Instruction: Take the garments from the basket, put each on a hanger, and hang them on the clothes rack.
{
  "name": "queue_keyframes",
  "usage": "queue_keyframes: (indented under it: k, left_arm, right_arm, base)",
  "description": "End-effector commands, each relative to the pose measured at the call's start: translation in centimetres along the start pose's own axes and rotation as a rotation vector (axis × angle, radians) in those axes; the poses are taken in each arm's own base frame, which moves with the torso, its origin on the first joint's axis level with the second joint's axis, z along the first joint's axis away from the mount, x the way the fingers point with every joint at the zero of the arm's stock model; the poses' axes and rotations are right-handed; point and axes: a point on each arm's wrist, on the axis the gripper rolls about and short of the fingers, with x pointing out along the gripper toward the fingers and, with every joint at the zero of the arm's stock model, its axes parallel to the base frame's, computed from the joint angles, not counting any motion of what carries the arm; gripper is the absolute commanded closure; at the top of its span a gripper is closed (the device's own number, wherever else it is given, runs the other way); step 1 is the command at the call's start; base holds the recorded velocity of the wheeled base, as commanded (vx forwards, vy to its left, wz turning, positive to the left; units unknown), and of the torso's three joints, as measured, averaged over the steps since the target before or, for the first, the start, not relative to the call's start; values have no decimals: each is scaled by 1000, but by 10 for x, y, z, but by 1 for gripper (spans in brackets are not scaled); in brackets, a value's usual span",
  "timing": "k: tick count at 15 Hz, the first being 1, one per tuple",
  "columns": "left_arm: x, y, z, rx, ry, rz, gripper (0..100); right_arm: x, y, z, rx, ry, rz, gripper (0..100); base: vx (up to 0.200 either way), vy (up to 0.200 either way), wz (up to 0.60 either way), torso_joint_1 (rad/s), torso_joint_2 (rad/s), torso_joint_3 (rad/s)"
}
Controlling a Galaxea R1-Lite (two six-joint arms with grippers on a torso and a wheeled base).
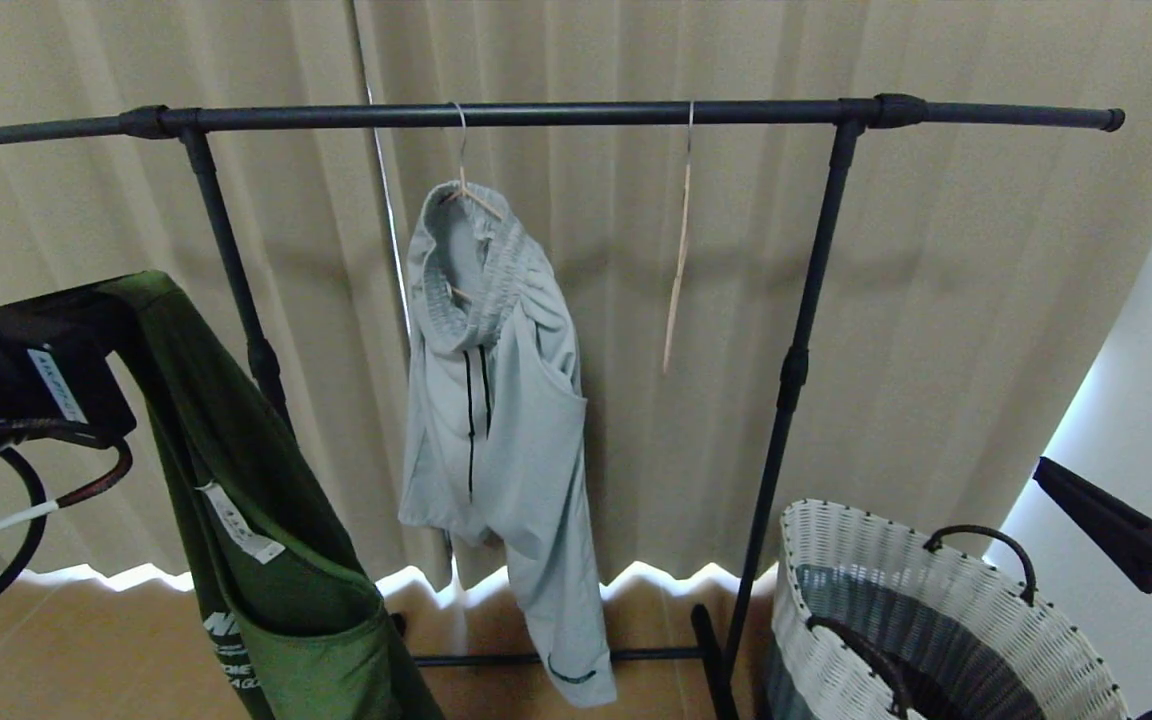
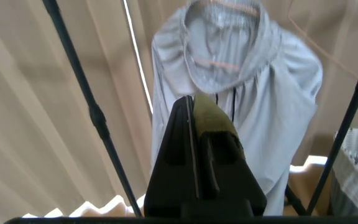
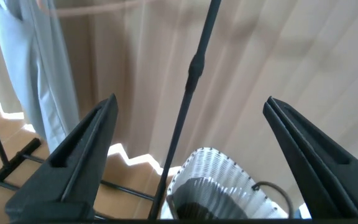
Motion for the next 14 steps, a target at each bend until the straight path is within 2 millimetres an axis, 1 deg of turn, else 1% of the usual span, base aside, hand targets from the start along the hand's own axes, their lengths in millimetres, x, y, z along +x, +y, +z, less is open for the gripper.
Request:
queue_keyframes:
  k: [1, 4, 8, 9, 12, 14]
  left_arm:
    - [-1, 0, -1, -2, 0, 0, 100]
    - [-8, 2, -1, -2, -9, 2, 100]
    - [-11, 2, -5, 0, -3, 1, 100]
    - [-11, 2, -8, 2, 5, 0, 100]
    - [-14, 1, -18, 10, 38, 0, 100]
    - [-14, 3, -19, 12, 41, 11, 100]
  right_arm:
    - [-2, 0, 1, -1, -9, -1, 0]
    - [-2, 0, 1, -5, -10, -1, 0]
    - [-2, 0, 0, -6, -4, 0, 0]
    - [-5, 1, -3, -7, 1, -2, 0]
    - [-12, 3, -15, -4, 31, 2, 0]
    - [-18, 4, -21, -4, 36, 2, 0]
  base:
    - [0, 0, 0, 188, -491, -286]
    - [0, 0, 0, 198, -481, -286]
    - [0, 0, 0, 213, -490, -281]
    - [0, 0, 0, 217, -496, -276]
    - [0, 0, 0, 84, -191, -102]
    - [0, 0, 0, 0, 0, 0]
